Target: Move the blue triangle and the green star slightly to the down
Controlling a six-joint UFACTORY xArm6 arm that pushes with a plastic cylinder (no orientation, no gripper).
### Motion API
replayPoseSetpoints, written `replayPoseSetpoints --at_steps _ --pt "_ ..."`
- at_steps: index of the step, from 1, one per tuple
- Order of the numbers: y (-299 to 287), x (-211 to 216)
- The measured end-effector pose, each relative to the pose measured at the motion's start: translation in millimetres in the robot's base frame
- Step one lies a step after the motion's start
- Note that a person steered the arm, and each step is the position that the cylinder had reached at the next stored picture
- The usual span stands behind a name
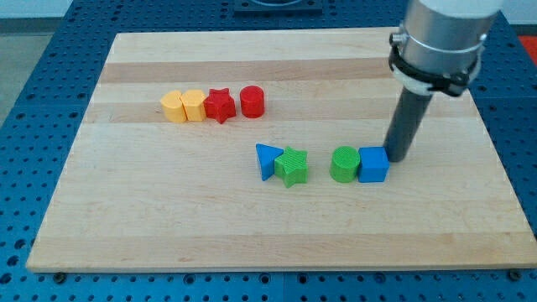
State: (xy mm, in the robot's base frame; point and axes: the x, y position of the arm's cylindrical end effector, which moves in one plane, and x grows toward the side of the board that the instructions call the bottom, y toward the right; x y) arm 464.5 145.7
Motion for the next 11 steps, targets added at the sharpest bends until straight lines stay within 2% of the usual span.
replayPoseSetpoints --at_steps 1,3,5,6,8,9,11 --pt "-58.4 -20.4" --pt "-138.3 -9.5" --pt "-157.7 -3.3" --pt "-157.7 20.2" --pt "-173.2 -0.8" --pt "-209.9 -4.0" --pt "-250.6 44.9"
